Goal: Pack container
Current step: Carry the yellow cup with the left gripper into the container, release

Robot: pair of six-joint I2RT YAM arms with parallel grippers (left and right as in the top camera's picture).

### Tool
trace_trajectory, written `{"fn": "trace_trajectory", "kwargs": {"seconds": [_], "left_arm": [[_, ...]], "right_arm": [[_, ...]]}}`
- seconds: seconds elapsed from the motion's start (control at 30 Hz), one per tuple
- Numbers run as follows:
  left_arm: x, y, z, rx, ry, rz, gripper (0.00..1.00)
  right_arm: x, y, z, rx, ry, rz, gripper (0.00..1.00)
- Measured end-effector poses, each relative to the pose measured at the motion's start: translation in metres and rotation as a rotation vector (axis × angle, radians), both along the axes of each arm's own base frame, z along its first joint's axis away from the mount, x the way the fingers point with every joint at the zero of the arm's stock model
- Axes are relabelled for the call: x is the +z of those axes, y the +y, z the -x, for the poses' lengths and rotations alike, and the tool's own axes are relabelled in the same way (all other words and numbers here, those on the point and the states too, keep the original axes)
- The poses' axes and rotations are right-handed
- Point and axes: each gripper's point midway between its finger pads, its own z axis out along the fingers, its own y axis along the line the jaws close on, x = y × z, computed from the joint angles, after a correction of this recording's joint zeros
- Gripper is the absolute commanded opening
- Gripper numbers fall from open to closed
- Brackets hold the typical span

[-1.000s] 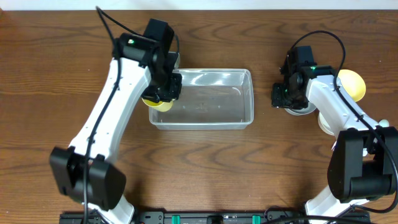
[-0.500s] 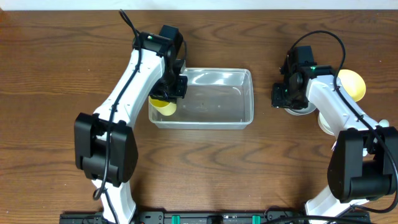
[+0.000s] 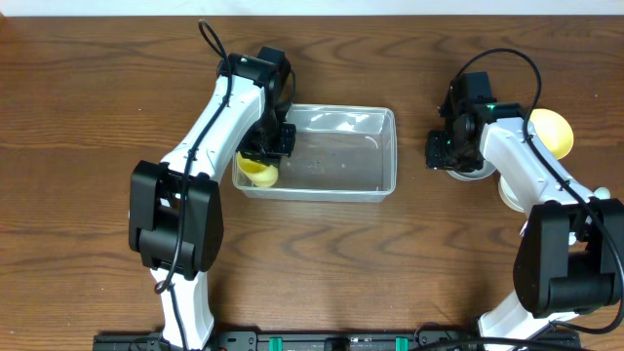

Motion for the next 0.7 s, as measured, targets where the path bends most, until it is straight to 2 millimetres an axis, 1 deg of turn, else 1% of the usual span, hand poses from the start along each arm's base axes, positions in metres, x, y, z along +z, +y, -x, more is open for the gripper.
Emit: {"fn": "trace_trajectory", "kwargs": {"seconds": [0.07, 0.47, 0.5, 0.6, 0.63, 0.67, 0.7], "left_arm": [[0.000, 0.001, 0.002, -0.003, 0.009, -0.002, 0.24], [0.001, 0.002, 0.006, -0.002, 0.023, -0.008, 0.24], [0.001, 0.003, 0.006, -0.002, 0.022, -0.012, 0.26], [0.010, 0.008, 0.004, -0.008, -0.010, -0.035, 0.36], [0.015, 0.009, 0.003, -0.010, -0.028, -0.040, 0.38], [0.023, 0.012, 0.001, -0.009, -0.058, -0.046, 0.39], [0.035, 0.014, -0.001, -0.007, -0.099, -0.051, 0.44]], "right_arm": [[0.000, 0.000, 0.000, 0.000, 0.000, 0.000, 0.44], [0.000, 0.000, 0.000, 0.000, 0.000, 0.000, 0.45], [0.000, 0.000, 0.000, 0.000, -0.002, 0.000, 0.46], [0.000, 0.000, -0.001, 0.000, -0.005, 0.000, 0.46], [0.000, 0.000, -0.001, 0.000, -0.005, 0.000, 0.45], [0.000, 0.000, -0.001, 0.000, -0.005, 0.000, 0.45], [0.000, 0.000, -0.001, 0.000, -0.005, 0.000, 0.45]]}}
